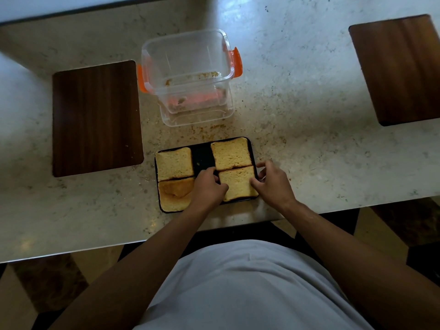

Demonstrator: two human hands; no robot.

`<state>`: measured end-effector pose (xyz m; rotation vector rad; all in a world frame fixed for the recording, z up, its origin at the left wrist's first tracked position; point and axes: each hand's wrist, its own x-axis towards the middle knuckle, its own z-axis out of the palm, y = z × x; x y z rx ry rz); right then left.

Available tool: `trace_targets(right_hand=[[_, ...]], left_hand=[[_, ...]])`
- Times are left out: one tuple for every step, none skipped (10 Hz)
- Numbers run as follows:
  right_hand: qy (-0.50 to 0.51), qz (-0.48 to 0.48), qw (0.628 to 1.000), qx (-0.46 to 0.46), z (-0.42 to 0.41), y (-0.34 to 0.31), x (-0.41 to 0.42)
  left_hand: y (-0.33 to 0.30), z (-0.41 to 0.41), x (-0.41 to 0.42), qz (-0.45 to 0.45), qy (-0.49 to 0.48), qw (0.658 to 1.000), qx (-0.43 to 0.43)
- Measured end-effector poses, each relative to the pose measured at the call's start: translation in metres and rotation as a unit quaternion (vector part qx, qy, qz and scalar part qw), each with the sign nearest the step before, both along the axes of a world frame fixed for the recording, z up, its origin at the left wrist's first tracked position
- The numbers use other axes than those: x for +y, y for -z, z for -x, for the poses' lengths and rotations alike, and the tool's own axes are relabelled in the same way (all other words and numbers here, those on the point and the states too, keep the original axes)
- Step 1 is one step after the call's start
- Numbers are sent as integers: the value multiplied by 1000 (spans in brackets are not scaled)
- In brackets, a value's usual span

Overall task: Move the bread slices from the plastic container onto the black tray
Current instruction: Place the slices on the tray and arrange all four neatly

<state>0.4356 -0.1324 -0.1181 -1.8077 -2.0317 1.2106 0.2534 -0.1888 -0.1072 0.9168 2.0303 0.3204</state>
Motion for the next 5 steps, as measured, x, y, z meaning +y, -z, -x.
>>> trace_targets(right_hand=[[-1, 1, 1000, -4, 0, 0, 0], [-2, 4, 1000, -3, -2, 2, 0], [-2, 13, 1000, 0, -2, 1, 1], [-4, 15, 1000, -5, -2, 0, 1], [1, 10, 1000, -6, 2, -3, 5]], left_hand=[[1, -2, 1, -2, 0, 1000, -6], [5, -2, 2, -12, 4, 1000, -2], [3, 0, 3, -11, 5, 1000, -4], [2, -1, 3, -12, 14, 1000, 5], [-1, 0, 4, -18, -10, 1000, 15]])
